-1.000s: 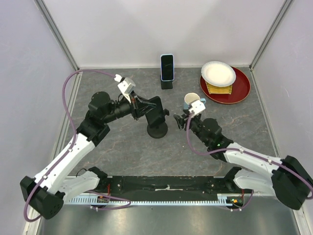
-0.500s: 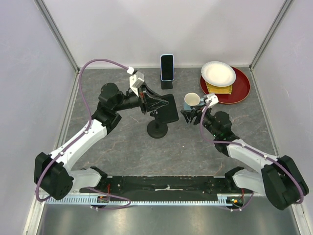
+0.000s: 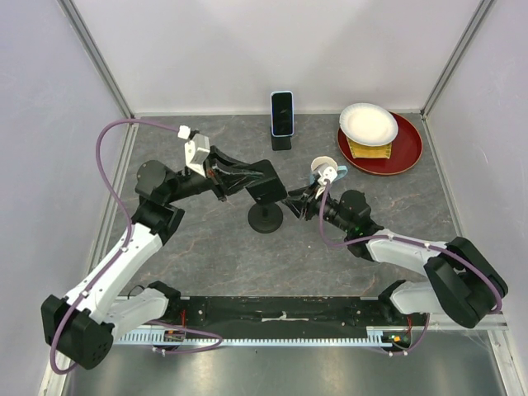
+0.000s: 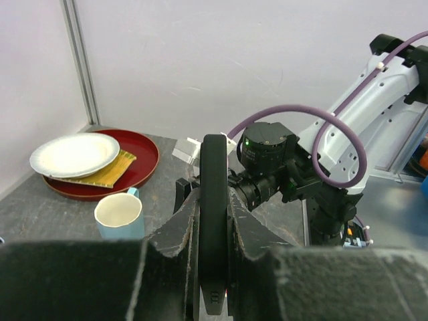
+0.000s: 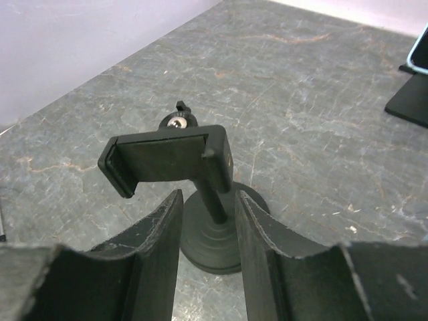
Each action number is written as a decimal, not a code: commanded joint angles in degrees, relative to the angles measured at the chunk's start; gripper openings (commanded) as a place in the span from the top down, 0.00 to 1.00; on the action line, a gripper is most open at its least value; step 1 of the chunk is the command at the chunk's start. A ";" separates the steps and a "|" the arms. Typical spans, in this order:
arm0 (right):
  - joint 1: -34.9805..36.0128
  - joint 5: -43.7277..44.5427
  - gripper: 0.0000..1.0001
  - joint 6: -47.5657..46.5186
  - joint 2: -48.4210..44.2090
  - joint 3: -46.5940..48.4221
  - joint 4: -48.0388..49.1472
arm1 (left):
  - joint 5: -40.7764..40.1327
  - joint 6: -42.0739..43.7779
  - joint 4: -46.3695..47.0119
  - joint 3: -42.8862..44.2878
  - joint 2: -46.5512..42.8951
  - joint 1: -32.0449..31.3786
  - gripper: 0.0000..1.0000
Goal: Place the phone on the phone stand
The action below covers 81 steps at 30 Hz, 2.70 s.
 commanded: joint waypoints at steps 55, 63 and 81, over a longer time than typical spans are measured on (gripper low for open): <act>-2.04 -11.88 1.00 -5.04 8.80 7.53 6.94 | 15.16 -6.02 18.61 1.11 11.13 -0.54 0.98; -4.06 -18.93 1.00 -1.62 13.81 9.81 9.84 | 23.43 -20.83 48.30 2.42 24.20 -0.89 0.98; -5.21 -23.07 1.00 1.11 17.33 11.22 11.42 | 20.09 -4.44 41.82 0.76 28.09 2.00 0.98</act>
